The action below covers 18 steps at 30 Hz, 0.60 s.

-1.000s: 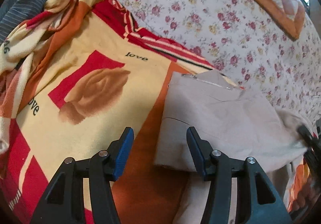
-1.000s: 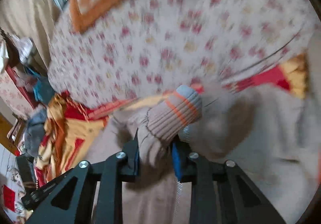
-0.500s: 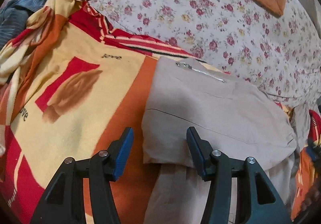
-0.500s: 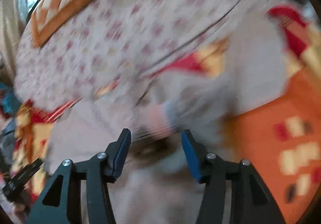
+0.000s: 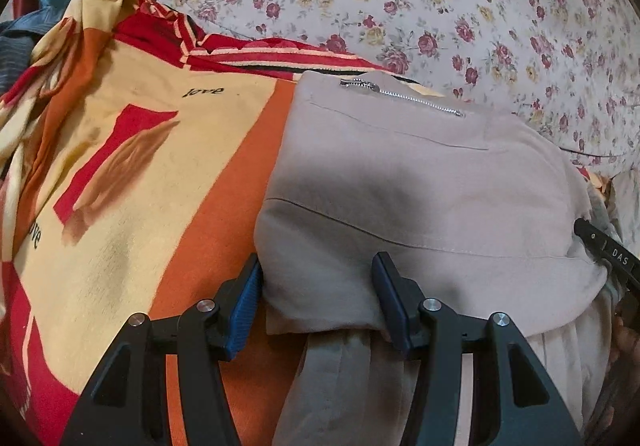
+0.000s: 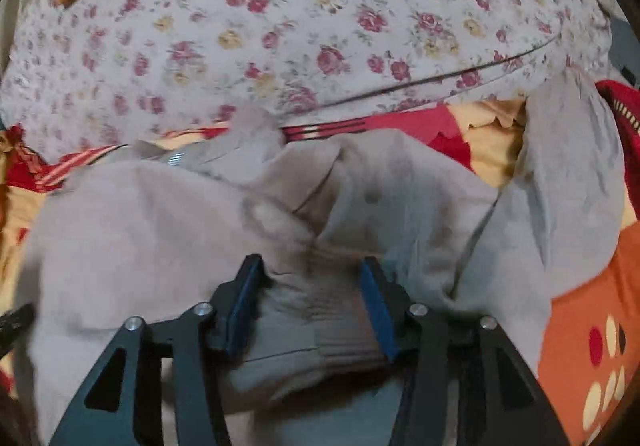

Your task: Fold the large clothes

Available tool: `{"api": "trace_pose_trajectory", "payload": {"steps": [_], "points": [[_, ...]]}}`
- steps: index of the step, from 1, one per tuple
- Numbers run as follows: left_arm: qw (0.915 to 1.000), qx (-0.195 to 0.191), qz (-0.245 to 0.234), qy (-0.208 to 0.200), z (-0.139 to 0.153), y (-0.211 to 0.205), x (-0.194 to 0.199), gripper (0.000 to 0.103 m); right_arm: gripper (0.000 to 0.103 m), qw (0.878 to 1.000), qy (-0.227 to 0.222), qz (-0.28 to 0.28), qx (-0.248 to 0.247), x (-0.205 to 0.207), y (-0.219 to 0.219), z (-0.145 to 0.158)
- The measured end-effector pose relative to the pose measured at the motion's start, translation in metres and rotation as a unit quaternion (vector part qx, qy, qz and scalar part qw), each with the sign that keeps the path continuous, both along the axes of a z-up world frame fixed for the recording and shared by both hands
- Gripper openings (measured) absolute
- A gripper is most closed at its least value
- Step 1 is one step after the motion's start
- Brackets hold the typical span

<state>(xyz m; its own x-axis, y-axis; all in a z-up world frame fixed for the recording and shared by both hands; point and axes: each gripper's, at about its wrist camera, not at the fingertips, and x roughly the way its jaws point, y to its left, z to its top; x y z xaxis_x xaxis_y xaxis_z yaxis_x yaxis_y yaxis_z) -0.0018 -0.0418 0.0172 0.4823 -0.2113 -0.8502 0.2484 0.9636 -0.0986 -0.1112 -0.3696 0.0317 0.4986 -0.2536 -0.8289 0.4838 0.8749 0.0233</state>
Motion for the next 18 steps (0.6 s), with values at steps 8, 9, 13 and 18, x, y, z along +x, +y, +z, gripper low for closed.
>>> {"api": "trace_pose_trajectory", "payload": {"steps": [8, 9, 13, 18], "points": [[1.0000, 0.003, 0.002, -0.008, 0.004, 0.001, -0.002, 0.051, 0.057, 1.000, -0.021, 0.011, 0.017, -0.034, 0.010, 0.035], [0.9999, 0.003, 0.003, -0.010, 0.005, 0.001, -0.003, 0.050, 0.057, 1.000, -0.021, 0.013, 0.016, -0.039, 0.013, 0.036], [0.9997, 0.007, -0.002, -0.022, 0.013, 0.000, -0.008, 0.050, 0.058, 0.999, 0.019, 0.028, -0.004, -0.041, 0.019, 0.016], [0.9987, 0.009, -0.013, -0.048, 0.025, -0.003, -0.019, 0.050, 0.059, 0.999, 0.017, 0.029, -0.006, -0.049, 0.025, 0.032]]}}
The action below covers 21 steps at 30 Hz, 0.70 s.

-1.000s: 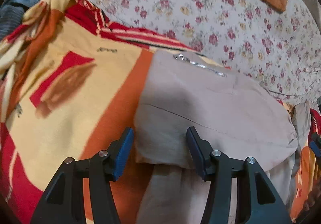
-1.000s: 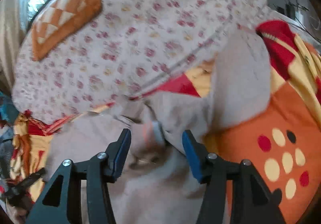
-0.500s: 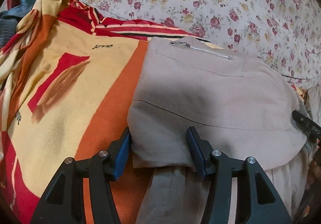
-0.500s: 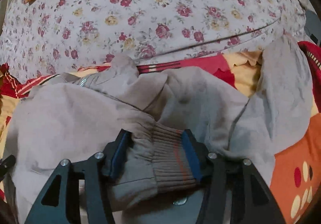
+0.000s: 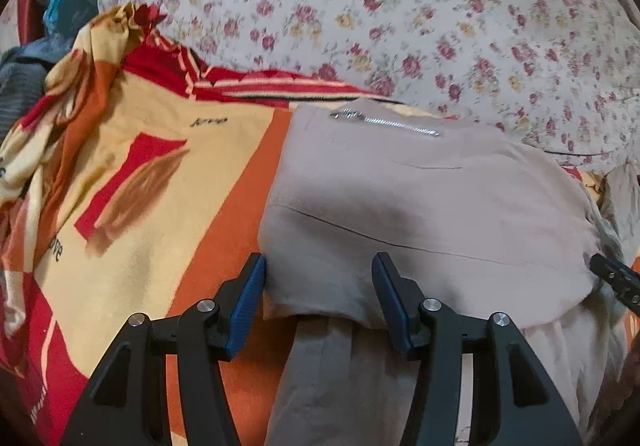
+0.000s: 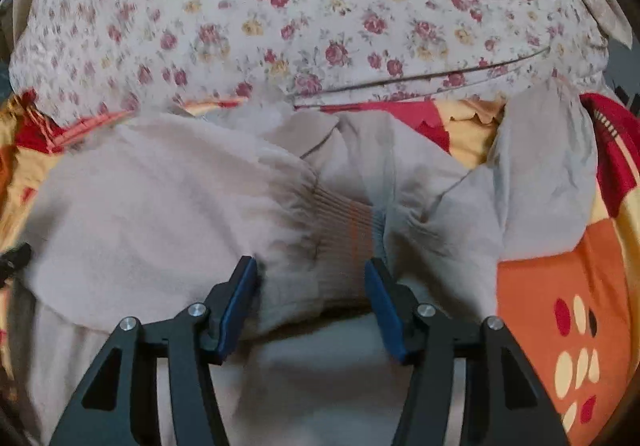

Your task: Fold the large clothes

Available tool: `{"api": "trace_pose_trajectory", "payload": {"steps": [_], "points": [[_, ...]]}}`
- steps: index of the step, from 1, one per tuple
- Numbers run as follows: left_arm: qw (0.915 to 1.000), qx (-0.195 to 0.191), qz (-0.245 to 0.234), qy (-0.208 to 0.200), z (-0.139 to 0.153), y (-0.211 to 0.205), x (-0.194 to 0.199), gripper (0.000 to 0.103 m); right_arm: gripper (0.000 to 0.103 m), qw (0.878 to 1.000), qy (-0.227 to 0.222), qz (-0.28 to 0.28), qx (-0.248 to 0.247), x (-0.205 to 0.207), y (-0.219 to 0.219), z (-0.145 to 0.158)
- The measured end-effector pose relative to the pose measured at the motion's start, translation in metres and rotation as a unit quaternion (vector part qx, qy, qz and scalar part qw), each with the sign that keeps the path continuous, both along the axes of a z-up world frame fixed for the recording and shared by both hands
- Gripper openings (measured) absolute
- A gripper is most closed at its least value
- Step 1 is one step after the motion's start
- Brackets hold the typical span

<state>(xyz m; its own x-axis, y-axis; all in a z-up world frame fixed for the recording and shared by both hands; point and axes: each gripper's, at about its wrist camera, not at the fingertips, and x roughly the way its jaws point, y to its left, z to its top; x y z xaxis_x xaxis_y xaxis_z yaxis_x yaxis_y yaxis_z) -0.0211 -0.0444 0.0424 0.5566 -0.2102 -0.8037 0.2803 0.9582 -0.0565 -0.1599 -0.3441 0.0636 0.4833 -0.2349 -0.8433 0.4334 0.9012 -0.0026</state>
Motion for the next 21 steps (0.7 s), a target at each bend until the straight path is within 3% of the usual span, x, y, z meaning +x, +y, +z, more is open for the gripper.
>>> {"api": "trace_pose_trajectory", "payload": {"steps": [6, 11, 17, 21], "points": [[0.9996, -0.009, -0.020, -0.020, 0.008, -0.004, -0.009, 0.050, 0.063, 1.000, -0.013, 0.007, 0.010, -0.023, 0.008, 0.006], [0.9990, -0.006, -0.032, -0.031, 0.011, -0.007, -0.014, 0.050, 0.066, 0.999, 0.040, 0.004, 0.032, -0.019, 0.001, -0.023], [0.9981, -0.017, -0.044, -0.039, 0.021, -0.008, -0.023, 0.050, 0.067, 0.999, -0.005, 0.005, 0.042, -0.040, 0.001, 0.000], [0.9954, -0.062, -0.069, -0.024, 0.039, -0.015, -0.033, 0.050, 0.068, 0.999, -0.023, -0.014, 0.038, -0.069, -0.021, 0.020]]}}
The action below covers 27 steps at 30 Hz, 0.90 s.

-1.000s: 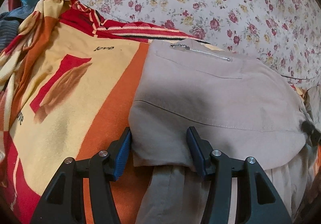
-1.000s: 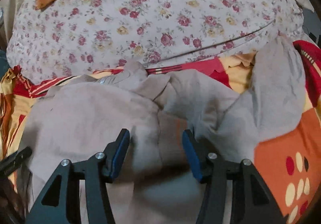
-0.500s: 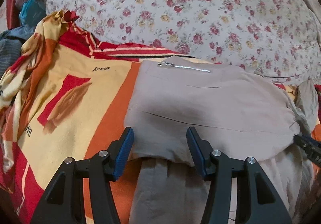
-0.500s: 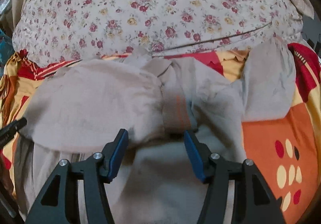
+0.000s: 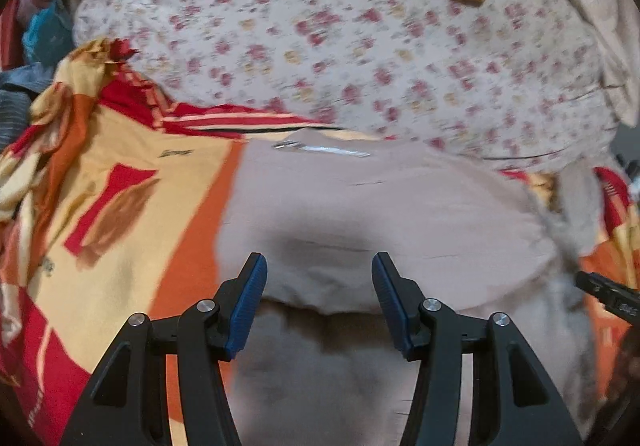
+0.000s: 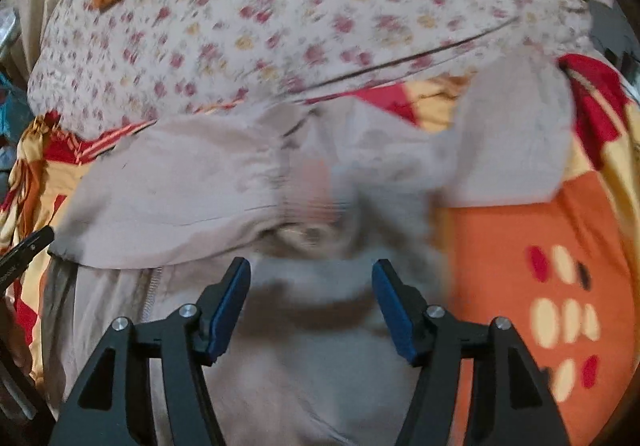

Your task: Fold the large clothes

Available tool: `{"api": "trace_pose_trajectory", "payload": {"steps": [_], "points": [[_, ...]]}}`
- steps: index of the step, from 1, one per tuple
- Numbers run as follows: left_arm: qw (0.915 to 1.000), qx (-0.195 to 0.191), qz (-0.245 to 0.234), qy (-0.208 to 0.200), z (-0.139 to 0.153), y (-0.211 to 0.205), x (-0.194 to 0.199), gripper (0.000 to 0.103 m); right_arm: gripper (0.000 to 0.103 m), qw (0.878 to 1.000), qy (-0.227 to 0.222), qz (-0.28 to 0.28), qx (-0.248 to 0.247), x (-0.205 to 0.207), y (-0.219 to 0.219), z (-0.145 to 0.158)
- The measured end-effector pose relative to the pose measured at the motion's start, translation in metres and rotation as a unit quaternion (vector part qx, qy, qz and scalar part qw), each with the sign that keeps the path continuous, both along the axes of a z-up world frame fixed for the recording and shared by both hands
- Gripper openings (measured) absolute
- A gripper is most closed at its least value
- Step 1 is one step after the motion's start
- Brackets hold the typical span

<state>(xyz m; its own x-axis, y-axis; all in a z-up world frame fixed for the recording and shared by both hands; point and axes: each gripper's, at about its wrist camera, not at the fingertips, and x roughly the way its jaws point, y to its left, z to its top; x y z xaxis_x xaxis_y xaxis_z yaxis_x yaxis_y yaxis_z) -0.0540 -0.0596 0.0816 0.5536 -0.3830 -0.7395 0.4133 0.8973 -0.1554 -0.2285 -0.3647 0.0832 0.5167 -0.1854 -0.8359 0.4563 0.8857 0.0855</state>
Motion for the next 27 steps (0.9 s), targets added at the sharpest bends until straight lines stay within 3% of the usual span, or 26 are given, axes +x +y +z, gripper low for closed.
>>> {"api": "trace_pose_trajectory", "payload": {"steps": [4, 6, 8, 12, 15, 20, 27], "points": [[0.9990, -0.023, -0.038, 0.009, 0.017, -0.022, 0.001, 0.051, 0.074, 0.998, -0.005, -0.048, -0.028, -0.026, -0.039, 0.015], [0.9985, -0.029, -0.044, 0.013, 0.019, -0.031, 0.004, 0.057, 0.074, 0.996, -0.002, -0.078, -0.033, -0.032, -0.065, 0.019], [0.9988, -0.027, -0.038, 0.017, 0.011, -0.037, 0.010, 0.060, 0.074, 0.995, -0.008, -0.102, -0.018, -0.036, -0.088, 0.019], [0.9988, 0.022, -0.018, 0.040, -0.028, -0.041, 0.022, 0.060, 0.074, 0.991, -0.029, -0.125, 0.019, -0.037, -0.109, 0.015], [0.9969, 0.040, -0.008, 0.068, -0.052, -0.040, 0.033, 0.060, 0.074, 0.989, -0.035, -0.143, 0.023, -0.023, -0.124, 0.011], [0.9972, 0.054, -0.006, 0.050, -0.053, -0.040, 0.030, 0.060, 0.076, 0.983, -0.038, -0.180, 0.022, 0.015, -0.162, 0.005], [0.9966, 0.072, -0.014, 0.039, -0.057, -0.044, 0.032, 0.060, 0.077, 0.978, 0.016, -0.208, 0.012, 0.076, -0.210, -0.031]]}}
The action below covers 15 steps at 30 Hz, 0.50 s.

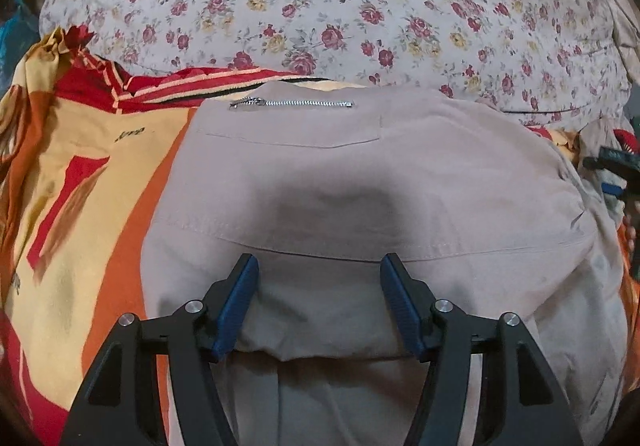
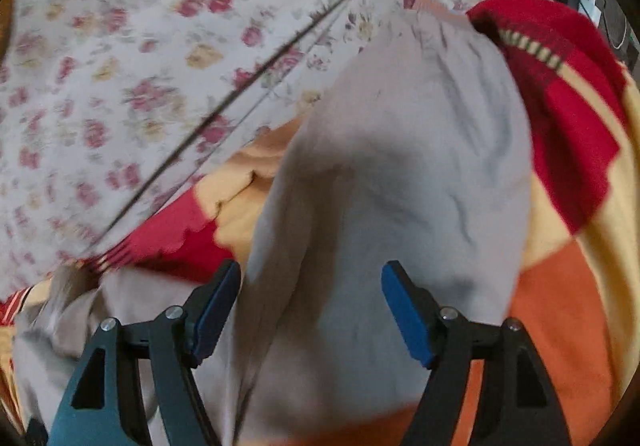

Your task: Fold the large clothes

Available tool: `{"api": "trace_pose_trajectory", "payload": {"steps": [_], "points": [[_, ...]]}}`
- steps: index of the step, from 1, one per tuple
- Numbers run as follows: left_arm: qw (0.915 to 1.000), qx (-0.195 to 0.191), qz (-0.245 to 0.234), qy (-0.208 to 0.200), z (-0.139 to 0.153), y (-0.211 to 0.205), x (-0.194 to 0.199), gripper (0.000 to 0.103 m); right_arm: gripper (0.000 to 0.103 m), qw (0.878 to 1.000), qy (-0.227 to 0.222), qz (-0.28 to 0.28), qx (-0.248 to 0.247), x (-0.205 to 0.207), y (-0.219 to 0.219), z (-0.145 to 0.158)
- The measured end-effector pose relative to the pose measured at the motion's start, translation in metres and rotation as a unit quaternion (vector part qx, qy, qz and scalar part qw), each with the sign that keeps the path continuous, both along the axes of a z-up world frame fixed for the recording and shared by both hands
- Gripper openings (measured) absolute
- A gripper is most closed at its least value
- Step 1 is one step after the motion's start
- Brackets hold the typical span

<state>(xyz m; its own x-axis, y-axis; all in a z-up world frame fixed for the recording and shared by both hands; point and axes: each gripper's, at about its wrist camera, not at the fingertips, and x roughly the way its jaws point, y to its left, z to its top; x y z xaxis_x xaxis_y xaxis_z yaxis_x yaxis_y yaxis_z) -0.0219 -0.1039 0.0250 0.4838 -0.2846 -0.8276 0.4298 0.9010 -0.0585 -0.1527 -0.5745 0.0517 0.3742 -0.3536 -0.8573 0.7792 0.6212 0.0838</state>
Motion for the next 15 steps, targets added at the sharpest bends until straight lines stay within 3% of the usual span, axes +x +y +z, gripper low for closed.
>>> {"api": "trace_pose_trajectory", "payload": {"steps": [4, 6, 7, 9, 15], "points": [[1.0000, 0.005, -0.002, -0.002, -0.001, -0.002, 0.001, 0.060, 0.074, 1.000, -0.002, -0.023, 0.014, 0.013, -0.020, -0.014], [1.0000, 0.006, -0.003, -0.001, -0.001, -0.002, 0.002, 0.060, 0.047, 0.999, -0.008, -0.032, 0.009, 0.015, -0.028, -0.017], [1.0000, 0.004, -0.003, 0.000, -0.001, -0.003, 0.002, 0.060, 0.040, 0.999, -0.005, -0.031, 0.006, 0.015, -0.029, -0.017], [1.0000, -0.001, 0.000, 0.005, 0.000, -0.001, 0.004, 0.060, 0.010, 1.000, -0.011, -0.011, 0.010, 0.016, -0.030, -0.016], [0.9997, -0.016, 0.015, 0.010, 0.008, 0.007, 0.005, 0.060, 0.003, 0.992, -0.106, 0.071, 0.011, -0.004, 0.000, 0.029]]}}
